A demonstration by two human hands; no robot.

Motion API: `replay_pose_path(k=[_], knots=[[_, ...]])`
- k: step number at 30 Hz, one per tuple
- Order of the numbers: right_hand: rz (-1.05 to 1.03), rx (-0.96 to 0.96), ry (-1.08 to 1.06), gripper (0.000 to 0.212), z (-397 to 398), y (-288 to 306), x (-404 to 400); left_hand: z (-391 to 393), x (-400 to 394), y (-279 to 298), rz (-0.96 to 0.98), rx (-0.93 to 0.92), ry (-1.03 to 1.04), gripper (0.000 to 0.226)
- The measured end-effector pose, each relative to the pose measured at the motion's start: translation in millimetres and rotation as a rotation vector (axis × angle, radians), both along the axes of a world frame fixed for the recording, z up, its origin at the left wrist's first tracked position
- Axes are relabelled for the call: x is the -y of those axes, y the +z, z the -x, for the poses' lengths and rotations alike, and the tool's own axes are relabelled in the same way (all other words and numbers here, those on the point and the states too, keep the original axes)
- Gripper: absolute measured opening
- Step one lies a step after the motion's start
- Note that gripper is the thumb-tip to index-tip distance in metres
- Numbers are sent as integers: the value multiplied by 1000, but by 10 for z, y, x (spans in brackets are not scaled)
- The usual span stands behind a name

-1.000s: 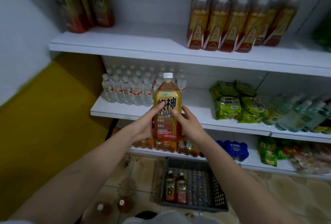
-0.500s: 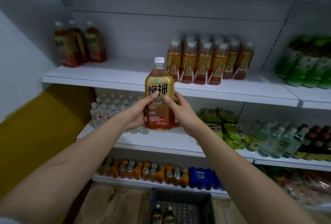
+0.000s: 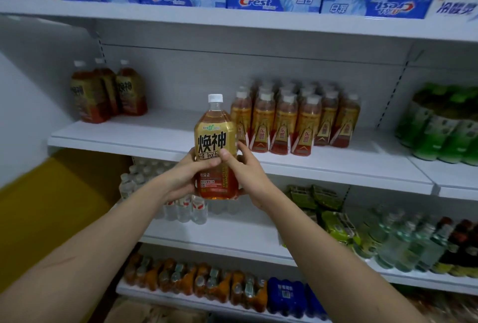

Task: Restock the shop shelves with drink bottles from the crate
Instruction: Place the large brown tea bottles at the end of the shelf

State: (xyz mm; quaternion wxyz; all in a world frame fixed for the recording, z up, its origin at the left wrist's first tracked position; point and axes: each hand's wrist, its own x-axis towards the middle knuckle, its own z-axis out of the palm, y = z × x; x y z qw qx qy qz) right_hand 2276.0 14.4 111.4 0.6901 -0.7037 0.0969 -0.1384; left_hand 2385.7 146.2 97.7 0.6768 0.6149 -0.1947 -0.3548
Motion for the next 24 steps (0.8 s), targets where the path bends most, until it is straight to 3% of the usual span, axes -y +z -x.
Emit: replay_pose_path(k=[4,9,13,24], knots=[[2,43,10,56,-352,-15,18,-265,-7,39,38,9,61,87],[9,99,-9,45,-939,-17,-14,-828,-41,87,82,50,126,77],[-8,113,23,38,-1556,9,-98,-1440,-140,162,2,168,134,66],[59,108,106,59,-3098,-203,-429,-2974,-574,-45,-21,222,182,83]])
